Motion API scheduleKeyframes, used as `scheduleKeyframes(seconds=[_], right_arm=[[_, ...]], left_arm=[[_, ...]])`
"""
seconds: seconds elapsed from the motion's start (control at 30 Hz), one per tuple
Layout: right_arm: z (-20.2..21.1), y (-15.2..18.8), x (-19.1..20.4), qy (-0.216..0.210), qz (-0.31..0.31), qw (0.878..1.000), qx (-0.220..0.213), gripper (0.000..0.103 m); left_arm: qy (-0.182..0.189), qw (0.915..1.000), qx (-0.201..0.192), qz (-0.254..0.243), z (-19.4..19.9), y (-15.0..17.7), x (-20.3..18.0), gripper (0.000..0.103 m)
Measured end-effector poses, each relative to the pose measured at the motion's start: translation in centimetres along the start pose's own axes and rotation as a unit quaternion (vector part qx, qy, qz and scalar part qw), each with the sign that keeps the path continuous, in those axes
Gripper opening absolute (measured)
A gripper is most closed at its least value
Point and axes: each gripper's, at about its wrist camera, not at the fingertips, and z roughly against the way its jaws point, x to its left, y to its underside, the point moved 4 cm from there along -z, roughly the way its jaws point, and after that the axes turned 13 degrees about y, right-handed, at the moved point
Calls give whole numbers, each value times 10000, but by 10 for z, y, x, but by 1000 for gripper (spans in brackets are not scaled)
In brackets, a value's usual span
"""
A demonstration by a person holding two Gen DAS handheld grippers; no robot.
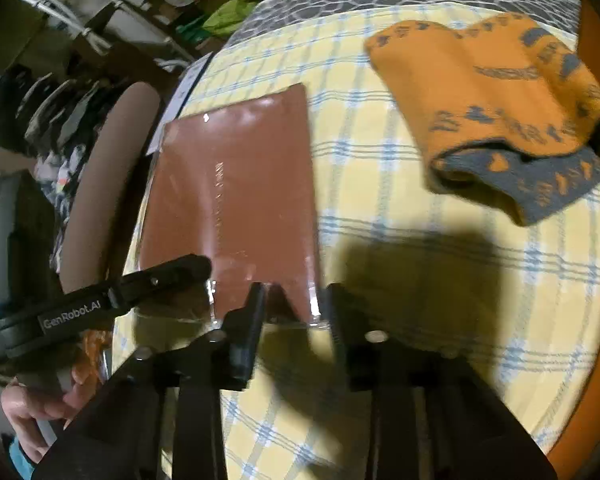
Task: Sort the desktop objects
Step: 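Grasp the edge of the brown wrapped pad with both tools and lift it, then carry the brown pad upright into the orange box and lower it in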
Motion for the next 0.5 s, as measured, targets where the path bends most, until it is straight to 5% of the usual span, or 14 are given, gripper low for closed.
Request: scheduleKeyframes(seconds=[0.07,0.2,0.5], right_arm=[[0,1,3,58,17,10000,-38,43],[4,-1,7,73,72,9999,-117,26],[58,-15,0,-222,-120,9966,-786,24]], left_arm=[[53,10000,-41,-31,3,-2,-4,5],[194,9996,-223,-38,16,-8,-11,5],[1567,9836,-891,-86,70,-20,-48,5]])
